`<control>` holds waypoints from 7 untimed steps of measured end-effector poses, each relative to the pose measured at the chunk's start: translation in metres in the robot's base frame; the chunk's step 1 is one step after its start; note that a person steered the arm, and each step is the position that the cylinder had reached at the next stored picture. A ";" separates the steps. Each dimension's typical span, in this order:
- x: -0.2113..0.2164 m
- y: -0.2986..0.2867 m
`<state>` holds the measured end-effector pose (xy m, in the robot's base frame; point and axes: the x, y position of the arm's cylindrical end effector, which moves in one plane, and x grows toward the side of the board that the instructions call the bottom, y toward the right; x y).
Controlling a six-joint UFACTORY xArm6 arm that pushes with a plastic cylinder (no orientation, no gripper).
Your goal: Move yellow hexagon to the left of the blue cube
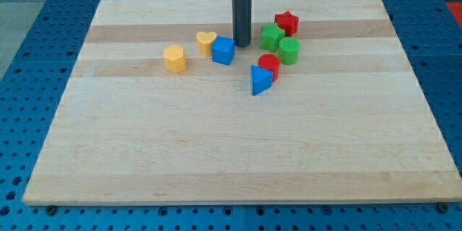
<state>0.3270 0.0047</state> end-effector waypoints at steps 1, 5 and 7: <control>0.004 0.016; 0.016 -0.042; 0.014 -0.086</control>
<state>0.3412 -0.0816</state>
